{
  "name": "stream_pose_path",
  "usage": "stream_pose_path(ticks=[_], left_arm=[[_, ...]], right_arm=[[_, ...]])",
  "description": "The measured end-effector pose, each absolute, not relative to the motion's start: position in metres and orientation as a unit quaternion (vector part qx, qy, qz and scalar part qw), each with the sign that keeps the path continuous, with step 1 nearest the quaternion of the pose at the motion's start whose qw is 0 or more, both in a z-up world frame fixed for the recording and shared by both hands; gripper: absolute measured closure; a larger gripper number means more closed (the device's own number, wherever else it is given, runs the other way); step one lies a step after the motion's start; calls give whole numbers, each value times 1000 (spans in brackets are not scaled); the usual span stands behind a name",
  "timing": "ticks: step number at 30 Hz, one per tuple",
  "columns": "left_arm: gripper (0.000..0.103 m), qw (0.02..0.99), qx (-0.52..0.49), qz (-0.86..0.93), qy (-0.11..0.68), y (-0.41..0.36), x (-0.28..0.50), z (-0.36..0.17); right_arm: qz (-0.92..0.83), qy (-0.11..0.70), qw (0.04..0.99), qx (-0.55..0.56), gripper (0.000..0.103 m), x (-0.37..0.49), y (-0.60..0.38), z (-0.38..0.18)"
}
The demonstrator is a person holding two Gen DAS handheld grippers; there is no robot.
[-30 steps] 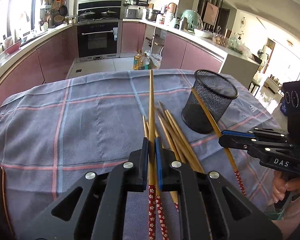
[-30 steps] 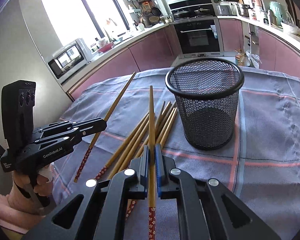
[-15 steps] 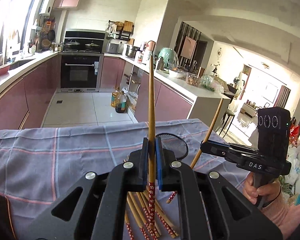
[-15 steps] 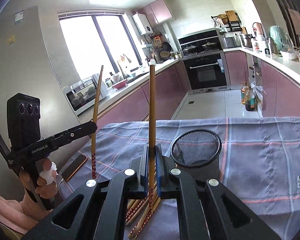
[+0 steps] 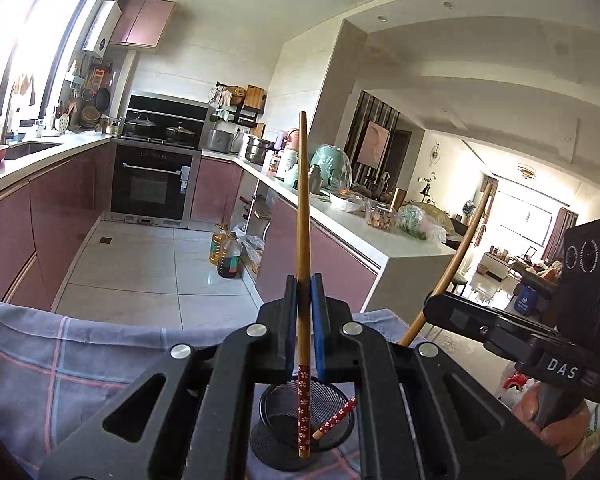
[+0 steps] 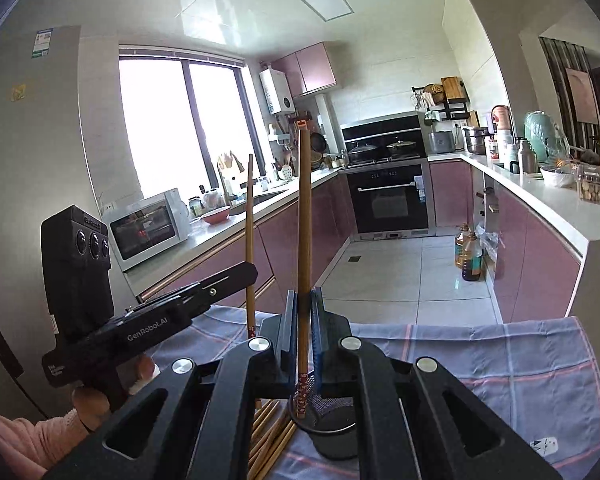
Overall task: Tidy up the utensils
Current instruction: 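Lower the chopsticks into the black mesh cup and open both tools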
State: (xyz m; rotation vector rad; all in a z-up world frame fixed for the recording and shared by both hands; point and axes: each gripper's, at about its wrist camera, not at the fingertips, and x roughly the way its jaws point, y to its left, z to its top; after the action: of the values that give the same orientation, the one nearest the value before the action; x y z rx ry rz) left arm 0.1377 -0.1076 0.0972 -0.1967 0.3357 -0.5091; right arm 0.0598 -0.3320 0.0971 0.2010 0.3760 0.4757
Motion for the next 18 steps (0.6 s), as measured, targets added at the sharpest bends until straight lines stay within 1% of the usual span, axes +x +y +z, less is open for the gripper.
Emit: stream_pose_path(ticks=[6, 10, 15, 17, 18], left_arm=[[95, 950, -92, -233, 185, -137, 168, 64], [95, 949, -58, -227, 211, -151, 181, 31], [95, 941, -34, -226, 249, -151, 184, 1], [95, 934, -30, -235, 268, -146, 187, -10], [95, 933, -26, -233, 274, -147, 189, -12]], right_arm=[[216, 222, 948, 70, 98, 85, -326, 76], [217, 268, 937, 58, 98, 96, -316, 52], [225, 331, 915, 55, 97, 116, -305, 25], [222, 345, 910, 54, 97, 120, -300, 17], [218, 350, 909, 56, 95, 123, -299, 14]])
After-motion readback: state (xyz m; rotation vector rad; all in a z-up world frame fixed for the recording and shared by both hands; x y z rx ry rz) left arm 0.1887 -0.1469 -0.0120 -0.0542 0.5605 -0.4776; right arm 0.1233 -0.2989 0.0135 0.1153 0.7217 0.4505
